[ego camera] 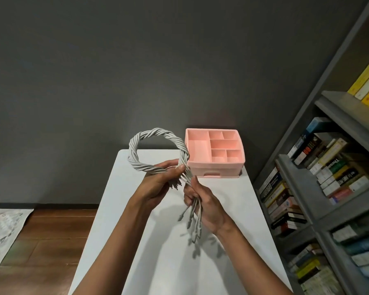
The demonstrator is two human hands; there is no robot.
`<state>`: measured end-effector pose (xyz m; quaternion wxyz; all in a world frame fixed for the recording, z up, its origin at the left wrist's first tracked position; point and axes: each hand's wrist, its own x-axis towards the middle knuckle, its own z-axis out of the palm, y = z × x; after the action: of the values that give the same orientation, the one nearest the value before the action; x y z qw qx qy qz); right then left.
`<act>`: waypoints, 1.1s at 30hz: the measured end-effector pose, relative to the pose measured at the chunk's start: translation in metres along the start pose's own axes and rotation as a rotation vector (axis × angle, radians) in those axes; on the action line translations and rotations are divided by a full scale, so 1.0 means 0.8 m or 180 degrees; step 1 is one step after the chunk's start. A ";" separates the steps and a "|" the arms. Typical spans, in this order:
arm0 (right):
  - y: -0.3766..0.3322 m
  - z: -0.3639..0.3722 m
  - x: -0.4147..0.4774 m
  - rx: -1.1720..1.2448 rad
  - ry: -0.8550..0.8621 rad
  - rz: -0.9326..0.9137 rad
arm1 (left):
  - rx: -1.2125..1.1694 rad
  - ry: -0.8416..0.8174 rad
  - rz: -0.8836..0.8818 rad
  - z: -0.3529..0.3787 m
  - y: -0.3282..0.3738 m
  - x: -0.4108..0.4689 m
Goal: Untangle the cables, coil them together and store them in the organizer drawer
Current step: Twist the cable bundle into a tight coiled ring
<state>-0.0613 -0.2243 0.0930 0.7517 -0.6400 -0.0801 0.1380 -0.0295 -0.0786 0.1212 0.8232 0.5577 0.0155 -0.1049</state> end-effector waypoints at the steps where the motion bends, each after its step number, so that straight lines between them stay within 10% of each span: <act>1: 0.003 -0.003 0.000 -0.0034 -0.0079 0.0043 | 0.0068 0.0021 0.0010 0.002 -0.001 -0.002; 12: 0.003 0.012 -0.007 -0.1724 0.0326 -0.0218 | 0.0326 0.0966 0.0381 0.018 -0.008 -0.003; 21: 0.003 0.009 0.001 -0.1836 0.0538 -0.0266 | 0.0453 0.0703 0.0437 0.013 -0.015 -0.006; 33: -0.012 0.022 0.002 -0.0001 0.0495 -0.0211 | -0.0267 0.0231 0.0052 0.023 -0.009 -0.005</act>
<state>-0.0642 -0.2088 0.1051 0.7597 -0.6458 -0.0427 0.0630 -0.0364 -0.0978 0.1223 0.8456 0.5263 0.0451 -0.0771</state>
